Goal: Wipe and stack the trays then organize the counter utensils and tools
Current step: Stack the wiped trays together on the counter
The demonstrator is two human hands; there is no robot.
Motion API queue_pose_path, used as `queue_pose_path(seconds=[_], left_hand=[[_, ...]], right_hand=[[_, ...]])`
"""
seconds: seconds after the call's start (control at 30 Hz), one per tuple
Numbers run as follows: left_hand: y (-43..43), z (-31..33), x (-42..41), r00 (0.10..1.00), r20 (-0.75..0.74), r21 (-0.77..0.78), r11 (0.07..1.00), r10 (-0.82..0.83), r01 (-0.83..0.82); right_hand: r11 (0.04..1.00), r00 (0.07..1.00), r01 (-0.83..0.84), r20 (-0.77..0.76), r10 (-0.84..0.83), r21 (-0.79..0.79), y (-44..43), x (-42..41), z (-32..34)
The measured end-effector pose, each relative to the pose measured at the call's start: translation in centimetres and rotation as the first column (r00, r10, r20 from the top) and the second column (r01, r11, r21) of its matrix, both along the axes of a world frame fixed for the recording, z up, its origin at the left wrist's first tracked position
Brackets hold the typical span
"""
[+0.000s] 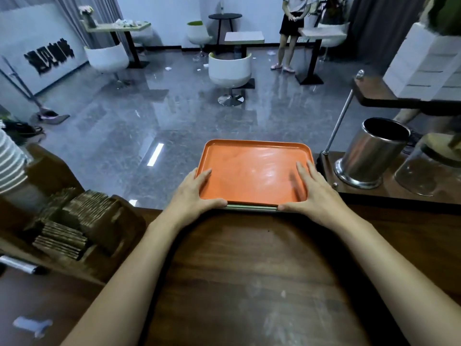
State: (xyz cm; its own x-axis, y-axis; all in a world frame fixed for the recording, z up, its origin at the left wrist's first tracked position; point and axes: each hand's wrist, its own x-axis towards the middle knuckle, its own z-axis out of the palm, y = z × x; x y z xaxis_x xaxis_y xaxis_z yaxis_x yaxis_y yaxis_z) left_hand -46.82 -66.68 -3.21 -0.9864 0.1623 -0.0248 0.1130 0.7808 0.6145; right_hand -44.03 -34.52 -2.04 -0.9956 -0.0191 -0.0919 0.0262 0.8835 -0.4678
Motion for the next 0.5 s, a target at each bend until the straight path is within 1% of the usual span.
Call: queue_pose_path(seconds=[0.13,0.2,0.27,0.3,0.37,0.43,0.5], left_hand=[[-0.5,-1.0,-0.2,0.999,0.017,-0.133,0.991,-0.032,0.034],[-0.6,-0.9,-0.6,0.998,0.038,-0.162,0.986,-0.043,0.049],[-0.4,-0.3,-1.4,0.998,0.019,-0.174,0.983,-0.057,0.060],[-0.1,-0.1,-2.0,0.998,-0.010,-0.172,0.983,-0.060,0.058],[0.8,0.3,-3.7,0.994,-0.073,-0.172,0.983,-0.079,0.066],[2.2,0.5,-5.5,0.985,-0.108,-0.236,0.966,-0.138,0.109],[3.8,0.3,-6.8,0.972,-0.120,-0.316,0.936,-0.202,0.156]], right_hand=[[0.999,0.999,-0.019,0.046,0.018,0.026,0.4,0.3,0.0],[0.999,0.994,-0.025,0.106,0.020,0.045,0.4,0.3,0.7],[0.996,0.990,-0.024,0.144,0.011,0.088,0.2,-0.1,1.6],[0.994,0.992,-0.022,0.129,0.008,0.111,0.0,-0.5,1.8],[0.989,0.999,-0.031,0.046,0.025,0.142,-0.8,-1.8,1.7],[0.985,0.997,-0.044,-0.051,0.053,0.166,-1.7,-3.5,1.2],[0.974,0.996,-0.035,-0.075,0.053,0.222,-2.5,-5.0,0.4]])
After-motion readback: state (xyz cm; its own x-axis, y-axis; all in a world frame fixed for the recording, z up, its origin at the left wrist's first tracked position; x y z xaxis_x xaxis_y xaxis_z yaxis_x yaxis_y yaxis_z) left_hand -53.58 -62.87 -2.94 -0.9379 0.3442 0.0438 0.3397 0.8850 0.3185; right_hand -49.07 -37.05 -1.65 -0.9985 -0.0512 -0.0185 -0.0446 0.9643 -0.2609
